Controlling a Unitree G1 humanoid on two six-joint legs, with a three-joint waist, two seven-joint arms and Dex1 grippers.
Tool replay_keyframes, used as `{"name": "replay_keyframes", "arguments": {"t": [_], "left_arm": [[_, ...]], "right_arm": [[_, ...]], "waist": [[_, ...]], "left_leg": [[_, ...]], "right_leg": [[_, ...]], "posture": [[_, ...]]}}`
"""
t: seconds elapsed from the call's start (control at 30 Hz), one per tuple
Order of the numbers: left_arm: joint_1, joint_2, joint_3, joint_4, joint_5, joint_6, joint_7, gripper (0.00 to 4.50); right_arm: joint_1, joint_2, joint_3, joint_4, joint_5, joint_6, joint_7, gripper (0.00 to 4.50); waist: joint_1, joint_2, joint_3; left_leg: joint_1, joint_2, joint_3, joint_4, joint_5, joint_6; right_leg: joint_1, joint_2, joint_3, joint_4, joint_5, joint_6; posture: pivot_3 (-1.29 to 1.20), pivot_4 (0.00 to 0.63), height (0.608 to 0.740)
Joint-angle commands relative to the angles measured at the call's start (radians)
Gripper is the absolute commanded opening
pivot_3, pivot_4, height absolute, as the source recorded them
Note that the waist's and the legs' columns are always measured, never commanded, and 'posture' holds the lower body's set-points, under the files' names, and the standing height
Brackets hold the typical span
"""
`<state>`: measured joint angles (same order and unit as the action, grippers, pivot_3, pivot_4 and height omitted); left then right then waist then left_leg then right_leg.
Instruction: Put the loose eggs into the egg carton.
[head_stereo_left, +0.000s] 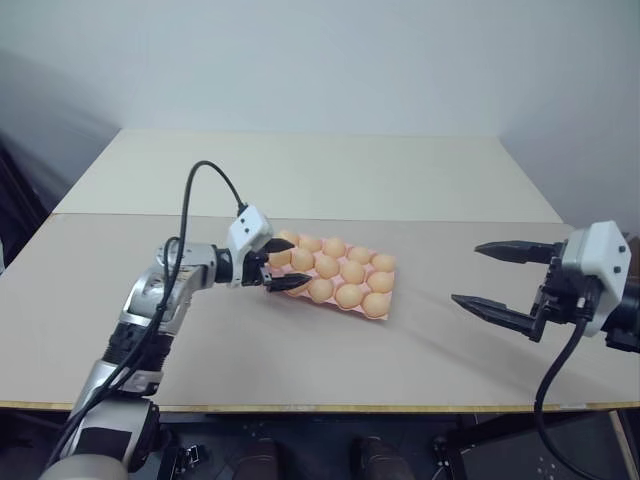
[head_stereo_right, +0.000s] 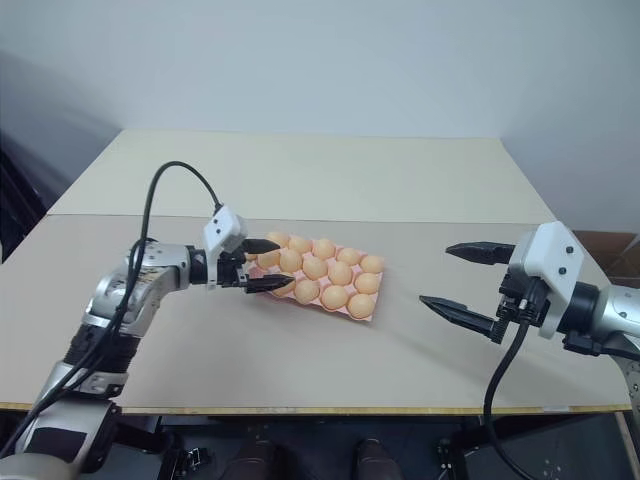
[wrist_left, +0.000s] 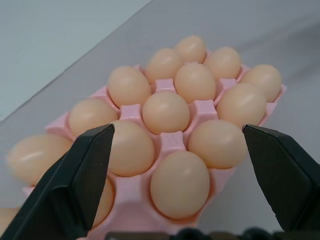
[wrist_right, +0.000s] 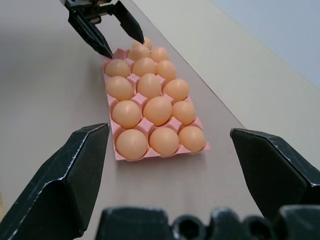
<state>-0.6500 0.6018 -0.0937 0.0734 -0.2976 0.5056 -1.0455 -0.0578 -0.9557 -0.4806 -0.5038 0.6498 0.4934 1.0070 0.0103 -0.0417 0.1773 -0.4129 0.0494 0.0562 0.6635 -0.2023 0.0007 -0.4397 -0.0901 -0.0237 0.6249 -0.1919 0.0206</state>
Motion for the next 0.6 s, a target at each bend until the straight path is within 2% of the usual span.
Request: {"name": "replay_keyframes", "arguments": {"t": [0.03,0.17,0.27,0.47,0.6], "left_arm": [[0.033,0.067,0.099,-0.101,-0.056,0.010,-0.017,4.47],[0.139,0.190,0.230,-0.161,-0.086,0.023,-0.006,4.47],[0.279,0.269,0.371,-0.189,-0.080,0.034,0.035,4.47],[0.478,0.299,0.558,-0.274,-0.137,0.072,0.060,4.47],[0.553,0.292,0.607,-0.323,-0.164,0.101,0.090,4.47]], "right_arm": [[-0.011,-0.004,-0.016,0.005,0.002,-0.032,0.011,4.50],[-0.012,-0.005,-0.015,0.022,-0.002,-0.044,0.024,4.50],[-0.022,-0.006,0.000,0.047,-0.009,-0.057,0.035,4.50],[-0.056,-0.014,0.029,0.098,-0.017,-0.077,0.062,4.50],[-0.073,-0.019,0.039,0.116,-0.021,-0.079,0.080,4.50]], "waist": [[0.001,0.000,0.000],[-0.010,0.000,0.000],[-0.012,0.000,0.000],[0.001,0.000,0.000],[0.005,0.000,0.000]], "left_leg": [[0.000,0.000,0.000,0.000,0.000,0.000],[0.000,0.001,0.000,0.000,0.000,0.000],[0.002,0.001,0.000,-0.001,0.000,0.000],[0.003,0.001,0.002,0.000,0.000,0.000],[0.002,0.002,0.002,-0.001,0.000,-0.001]], "right_leg": [[0.000,0.000,0.000,0.000,0.000,0.000],[-0.001,0.001,0.000,0.000,0.000,0.000],[0.000,0.001,0.000,0.001,-0.002,-0.003],[0.000,-0.002,0.000,0.000,-0.003,-0.006],[0.000,-0.001,0.000,0.000,-0.004,-0.006]], "posture": [[0.00,0.150,0.740],[0.00,0.150,0.740],[0.00,0.150,0.740],[0.00,0.150,0.740],[0.00,0.150,0.740]]}}
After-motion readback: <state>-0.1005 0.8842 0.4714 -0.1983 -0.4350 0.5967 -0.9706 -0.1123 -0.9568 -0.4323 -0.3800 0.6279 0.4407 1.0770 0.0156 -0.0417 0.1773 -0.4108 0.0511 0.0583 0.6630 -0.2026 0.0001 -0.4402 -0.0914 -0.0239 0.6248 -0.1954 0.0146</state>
